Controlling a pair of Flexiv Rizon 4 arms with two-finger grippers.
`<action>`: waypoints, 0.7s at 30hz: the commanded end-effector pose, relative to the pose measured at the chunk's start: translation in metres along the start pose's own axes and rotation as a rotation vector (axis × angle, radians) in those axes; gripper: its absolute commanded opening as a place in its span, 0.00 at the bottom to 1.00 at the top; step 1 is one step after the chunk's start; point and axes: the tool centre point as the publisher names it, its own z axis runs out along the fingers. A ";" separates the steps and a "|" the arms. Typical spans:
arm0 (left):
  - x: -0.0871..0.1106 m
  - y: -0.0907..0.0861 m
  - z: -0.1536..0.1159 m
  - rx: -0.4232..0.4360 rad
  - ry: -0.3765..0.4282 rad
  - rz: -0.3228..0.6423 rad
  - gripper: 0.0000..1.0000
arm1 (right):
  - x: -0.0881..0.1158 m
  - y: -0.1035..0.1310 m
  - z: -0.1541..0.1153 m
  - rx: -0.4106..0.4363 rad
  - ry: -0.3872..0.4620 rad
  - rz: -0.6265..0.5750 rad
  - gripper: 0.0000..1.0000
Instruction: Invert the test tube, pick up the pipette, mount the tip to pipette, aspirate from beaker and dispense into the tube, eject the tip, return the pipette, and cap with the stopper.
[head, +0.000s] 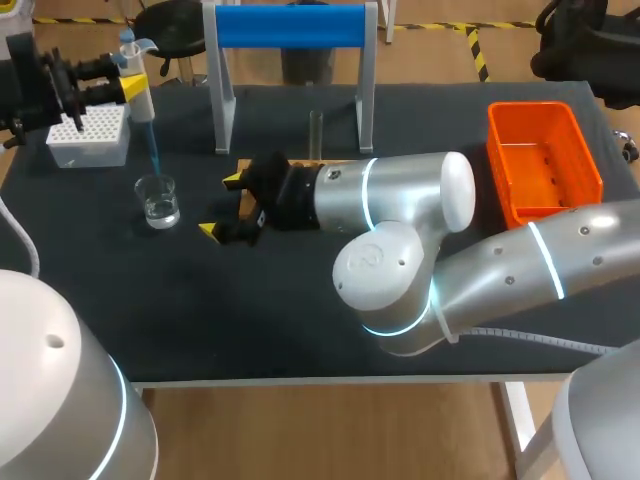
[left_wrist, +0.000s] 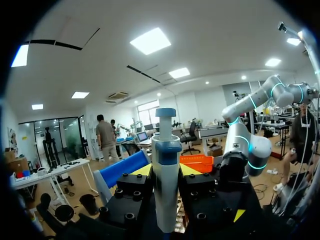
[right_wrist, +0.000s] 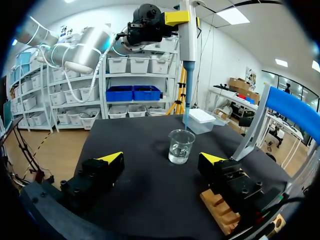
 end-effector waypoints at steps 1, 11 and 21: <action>-0.001 0.009 0.000 0.009 0.003 0.005 0.00 | -0.001 0.000 0.000 0.002 0.002 0.000 1.00; 0.001 0.023 -0.003 0.006 -0.013 0.003 0.00 | -0.001 0.000 0.000 0.002 0.002 0.000 1.00; 0.002 0.035 -0.006 -0.003 -0.026 0.008 0.00 | -0.001 0.000 0.000 0.002 0.002 0.000 1.00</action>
